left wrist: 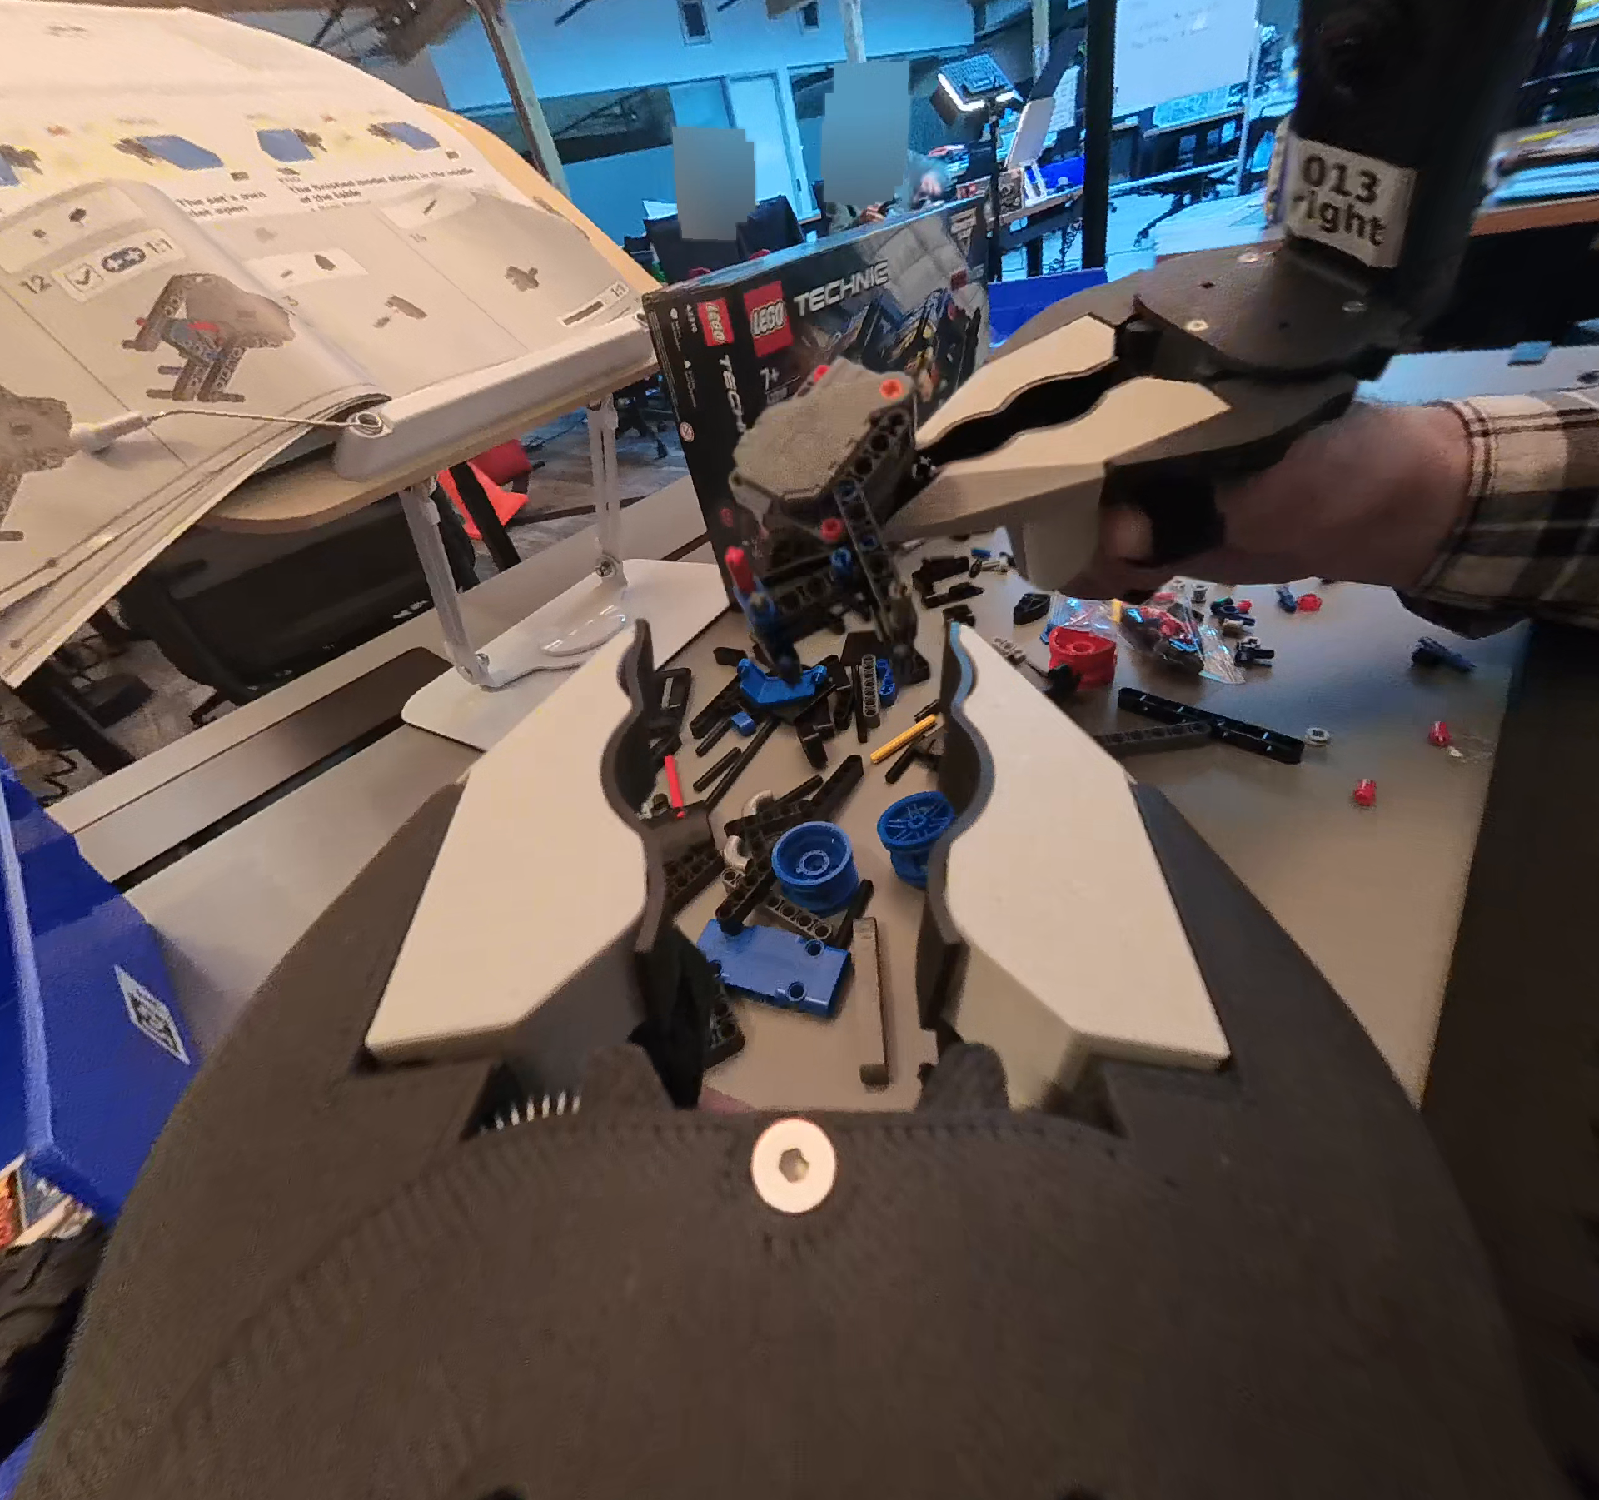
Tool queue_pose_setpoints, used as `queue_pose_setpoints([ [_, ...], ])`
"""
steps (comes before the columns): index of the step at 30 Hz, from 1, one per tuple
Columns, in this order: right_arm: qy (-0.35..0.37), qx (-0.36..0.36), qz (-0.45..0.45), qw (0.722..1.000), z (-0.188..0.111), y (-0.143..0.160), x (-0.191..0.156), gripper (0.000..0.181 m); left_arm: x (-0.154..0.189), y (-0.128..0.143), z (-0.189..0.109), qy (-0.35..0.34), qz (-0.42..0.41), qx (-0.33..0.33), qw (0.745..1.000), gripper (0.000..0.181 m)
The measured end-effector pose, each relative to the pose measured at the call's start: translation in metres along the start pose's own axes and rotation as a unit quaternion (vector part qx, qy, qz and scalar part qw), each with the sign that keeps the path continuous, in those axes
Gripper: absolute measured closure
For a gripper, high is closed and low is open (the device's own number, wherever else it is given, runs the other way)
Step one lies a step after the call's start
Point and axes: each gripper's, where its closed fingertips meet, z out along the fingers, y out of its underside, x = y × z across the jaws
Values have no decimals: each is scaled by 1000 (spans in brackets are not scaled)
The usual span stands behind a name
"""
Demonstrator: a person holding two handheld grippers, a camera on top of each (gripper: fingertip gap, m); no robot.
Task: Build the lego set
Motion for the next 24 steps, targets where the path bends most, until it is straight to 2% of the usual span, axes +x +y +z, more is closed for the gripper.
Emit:
queue_pose_setpoints([
  [9,-2,48,44,998,-7,-13,8,175,4,0,2,10,-2,1,1000,119],
  [24,-24,15,56,998,-1,-2,-2,176,7,0,4,15,-4,3,1000,118],
])
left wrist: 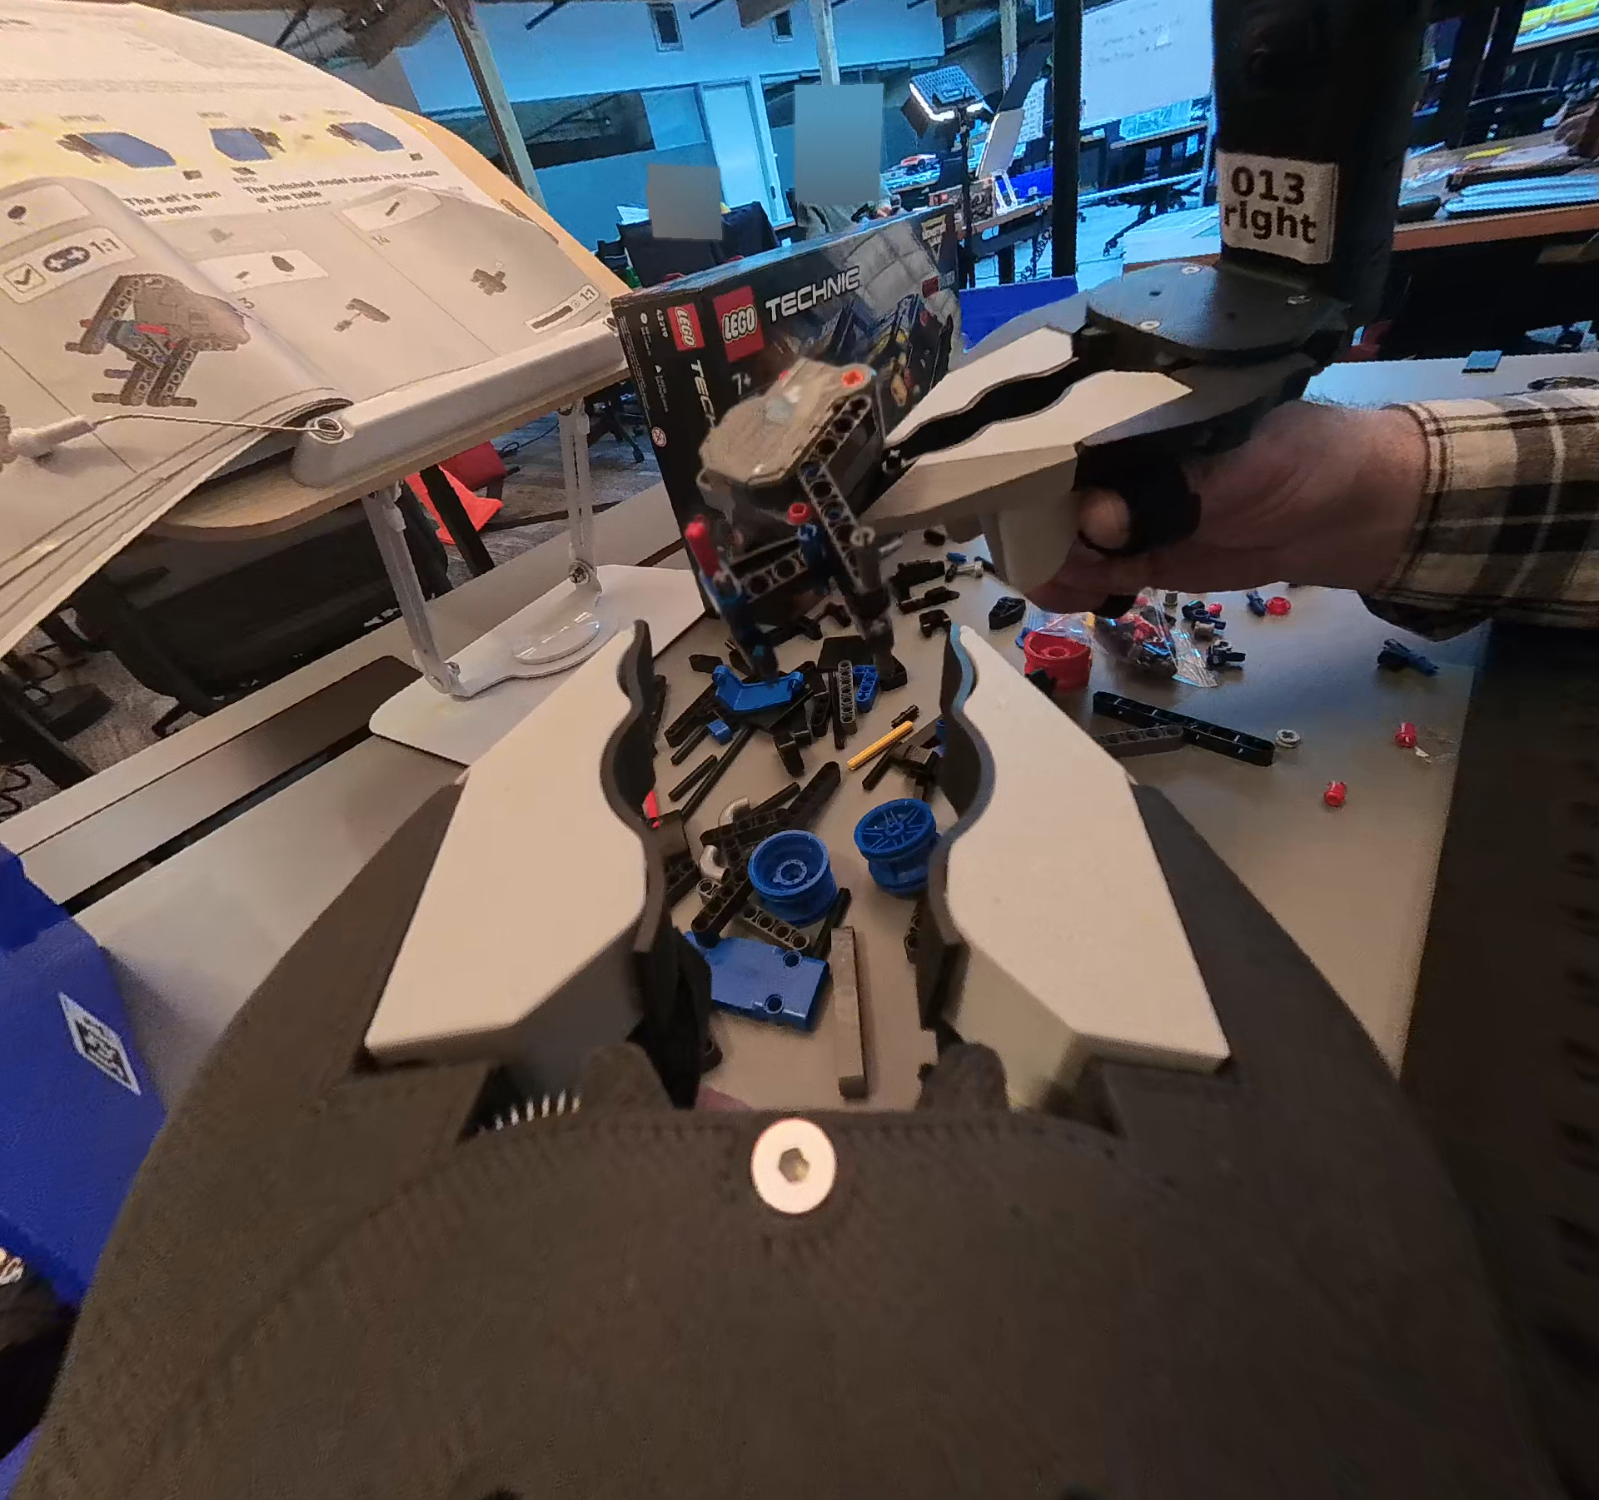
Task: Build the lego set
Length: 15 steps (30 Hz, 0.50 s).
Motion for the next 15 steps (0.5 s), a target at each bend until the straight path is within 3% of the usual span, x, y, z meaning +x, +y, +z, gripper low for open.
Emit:
queue_pose_setpoints([
  [9,-31,-26,-7,999,6,8,-19,176,4,8,7,7,-5,-20,1000,115],
  [15,-57,-64,-75,993,11,19,-42,176,5,15,12,5,6,-45,999,118],
])
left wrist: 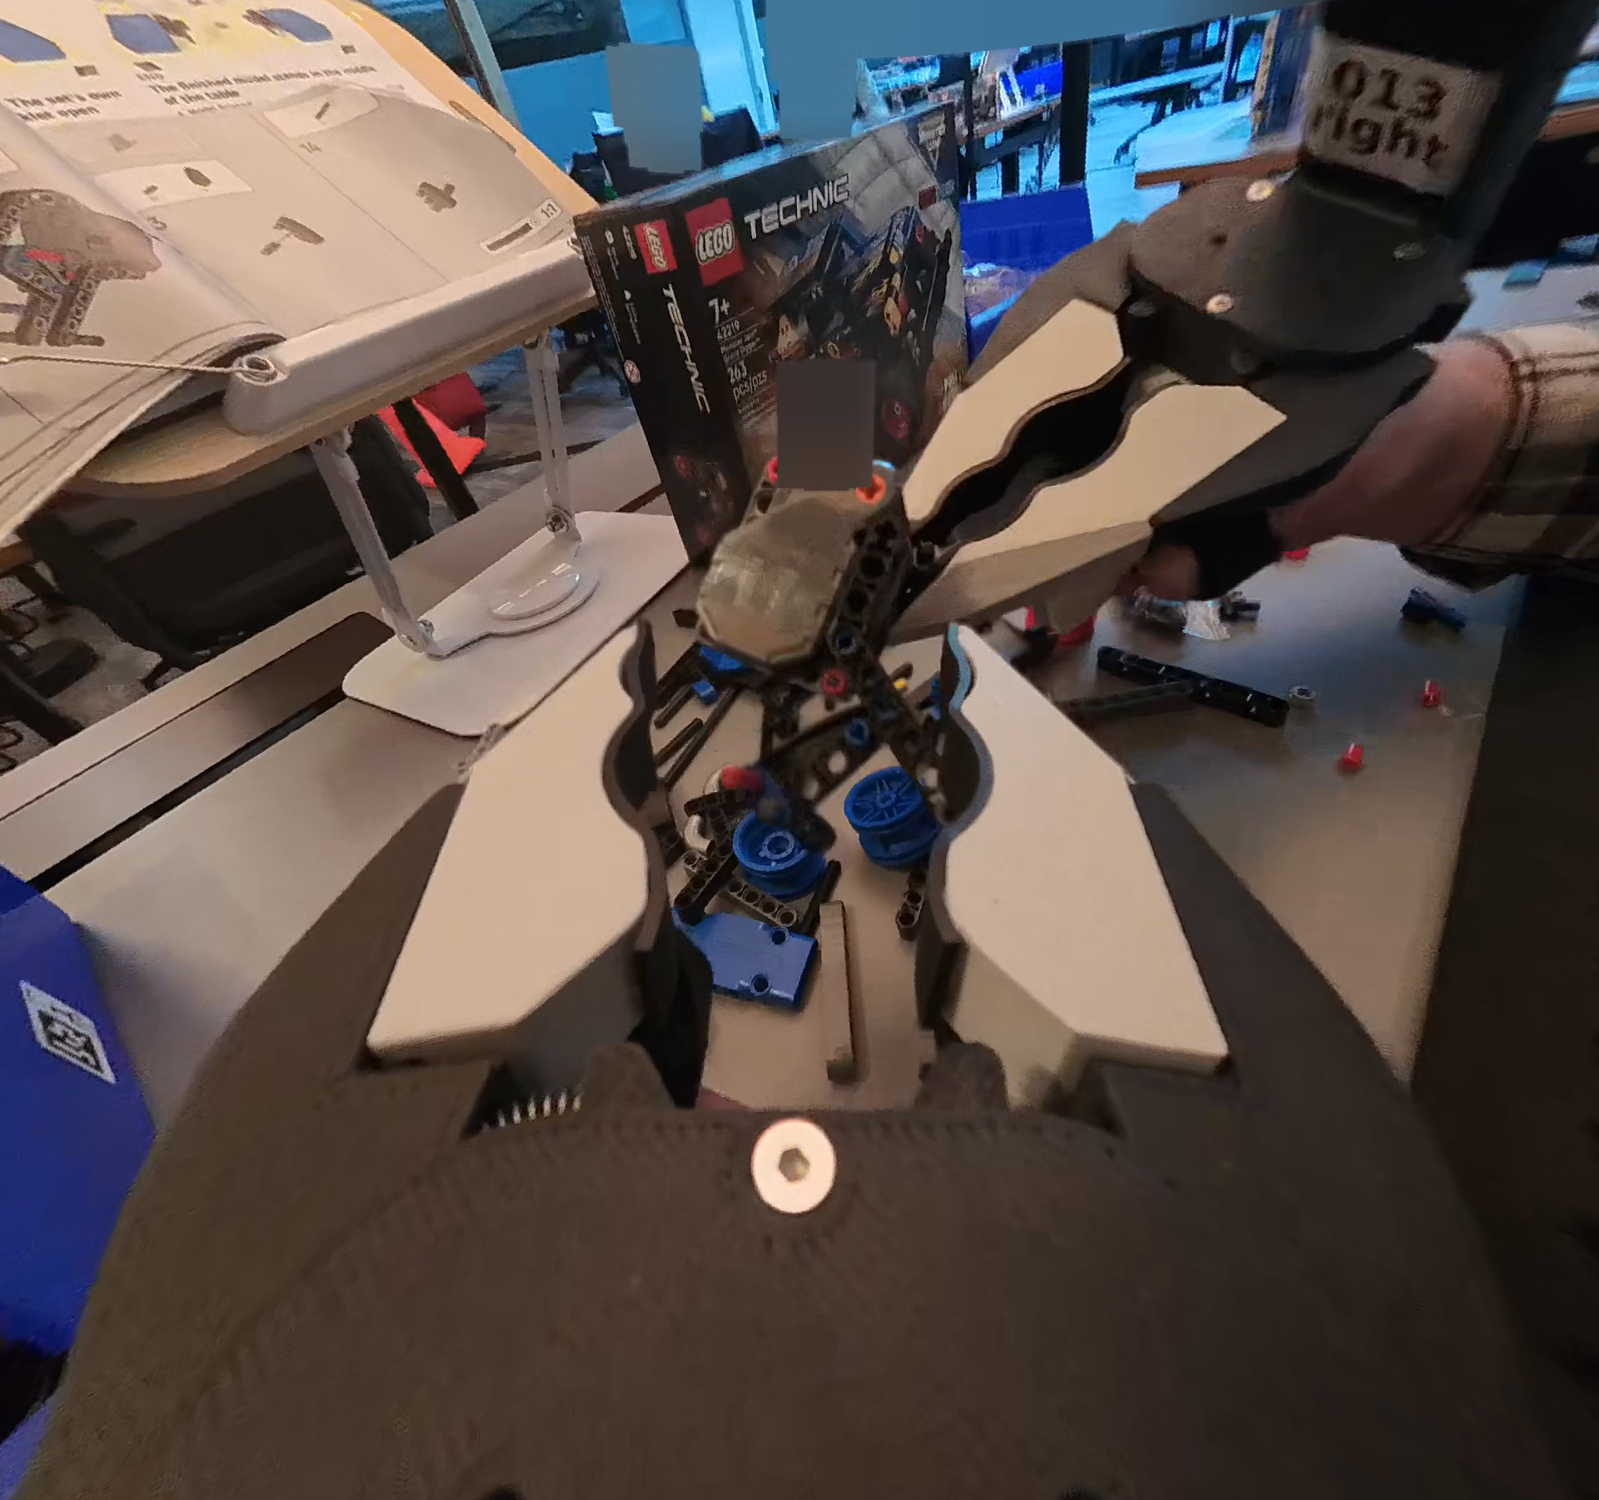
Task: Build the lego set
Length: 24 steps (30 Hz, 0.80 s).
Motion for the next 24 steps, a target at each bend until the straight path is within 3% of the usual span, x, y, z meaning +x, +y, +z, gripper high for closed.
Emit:
queue_pose_setpoints([
  [8,2,-33,-84,996,4,7,-13,176,10,4,3,2,59,-18,998,132],
  [10,14,-12,-69,997,2,0,-8,176,5,-9,-2,-17,55,13,998,135],
  [13,40,55,-3,998,-10,-16,14,176,-14,-31,-17,-64,41,69,995,112],
  [16,94,120,15,988,-31,-33,41,176,-22,-49,-34,-72,11,126,989,108],
  [24,125,207,-32,970,-59,-70,43,176,-13,-56,-36,-66,42,136,988,108],
])
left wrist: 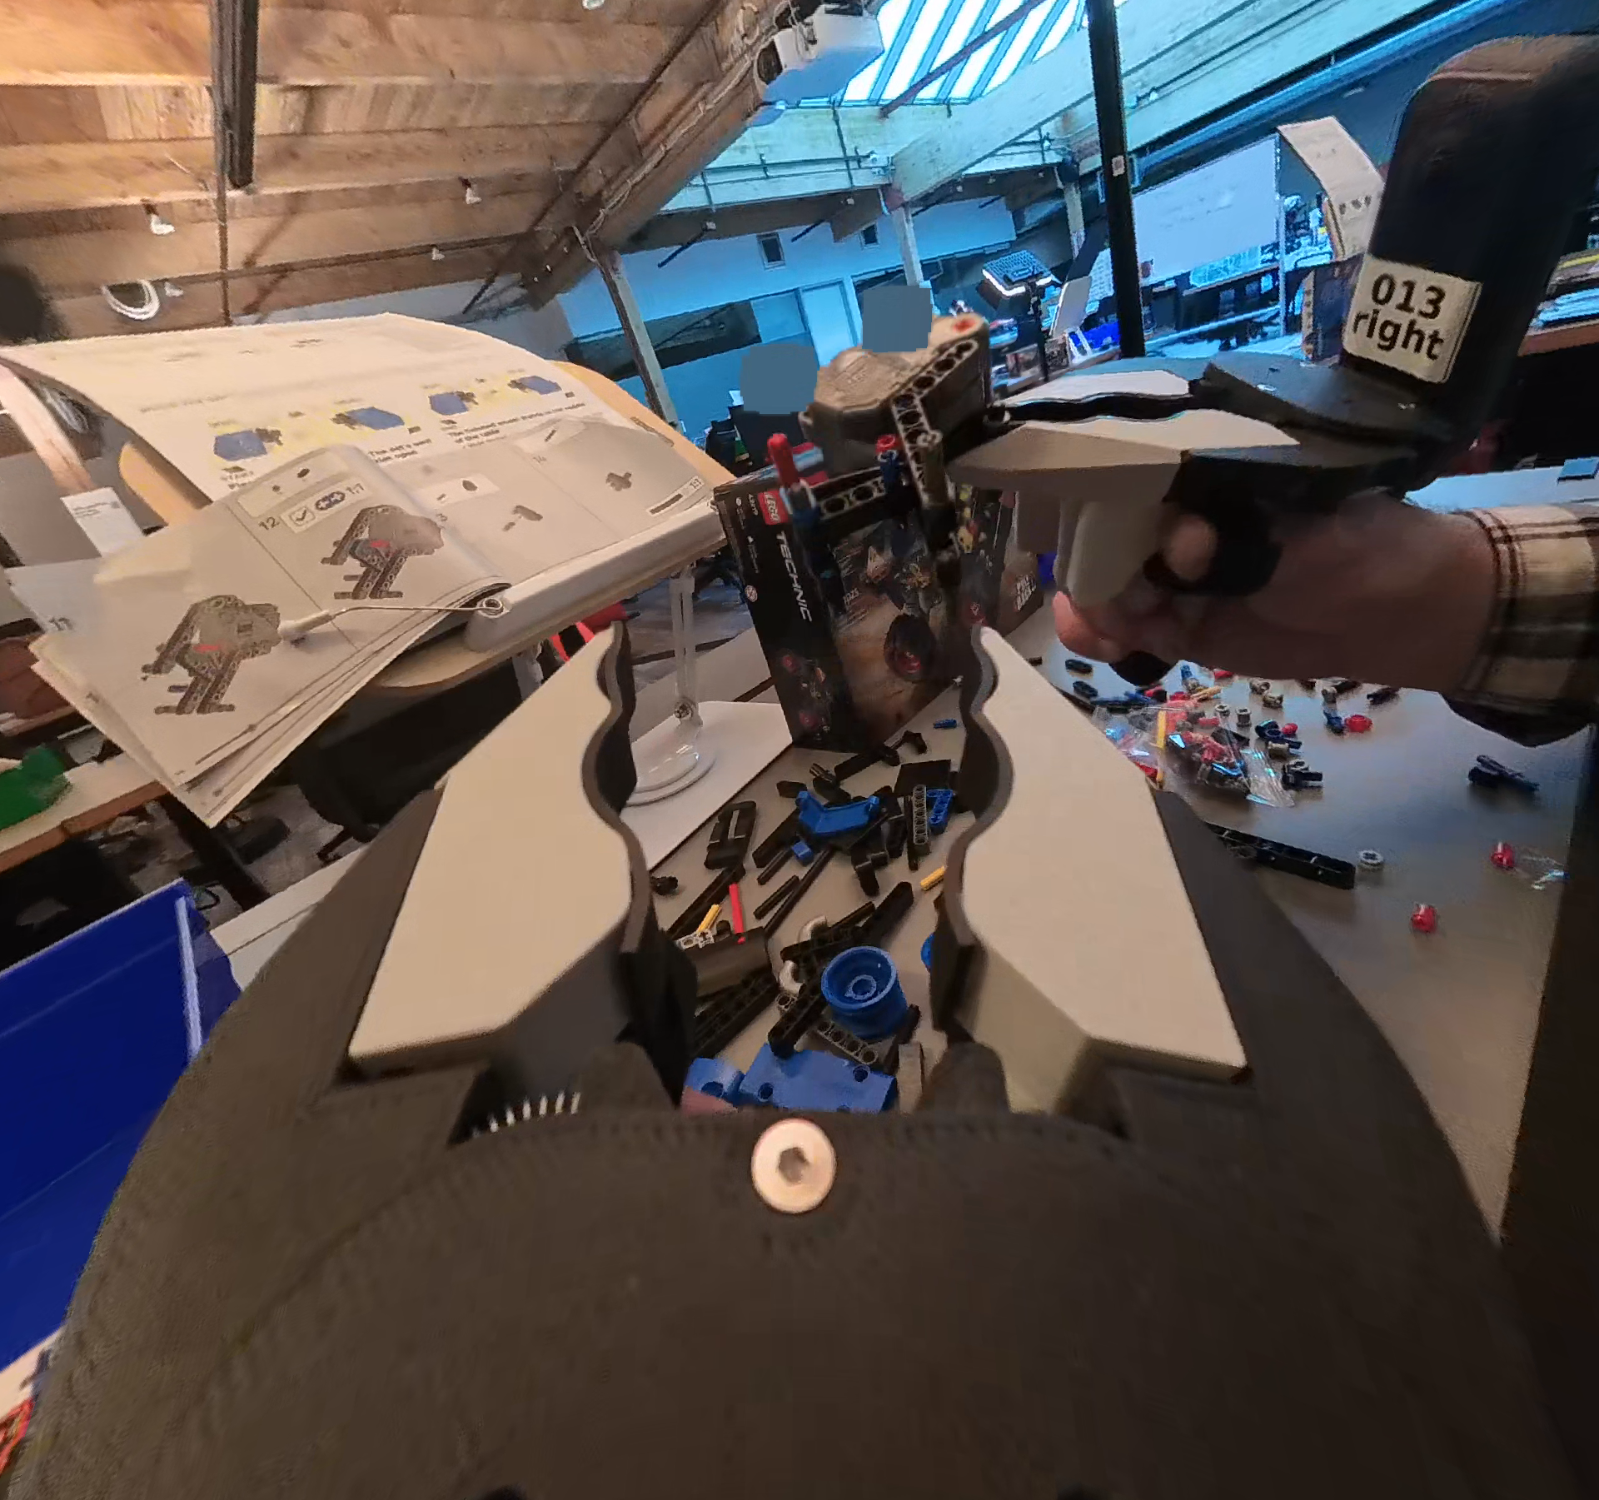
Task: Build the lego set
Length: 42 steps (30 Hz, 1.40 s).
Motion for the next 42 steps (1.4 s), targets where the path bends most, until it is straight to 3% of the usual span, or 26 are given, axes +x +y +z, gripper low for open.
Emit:
queue_pose_setpoints([
  [5,-7,0,-13,1000,0,-3,-3,176,3,-13,-2,4,6,21,1000,106],
  [10,-24,-72,-96,992,6,24,-16,176,10,-35,6,8,60,7,998,99],
  [13,-60,-108,-152,981,10,39,-37,176,22,-20,23,49,113,-70,990,99],
  [16,-82,-113,-167,976,10,42,-48,176,38,18,30,112,166,-177,964,110],
  [19,-87,-123,-177,973,8,44,-48,176,36,34,33,110,191,-206,953,119],
  [23,-86,-130,-176,972,8,44,-47,176,34,34,33,107,180,-188,960,125],
  [25,-78,-130,-167,974,8,43,-43,175,27,33,33,91,173,-174,965,138],
  [28,-75,-113,-127,983,9,35,-39,170,27,25,32,97,125,-139,977,139],
  [36,-61,-115,-85,988,8,33,-27,158,23,24,34,91,92,-112,985,139],
  [42,-53,-119,-41,991,8,35,-18,160,14,16,31,94,16,-72,993,139],
])
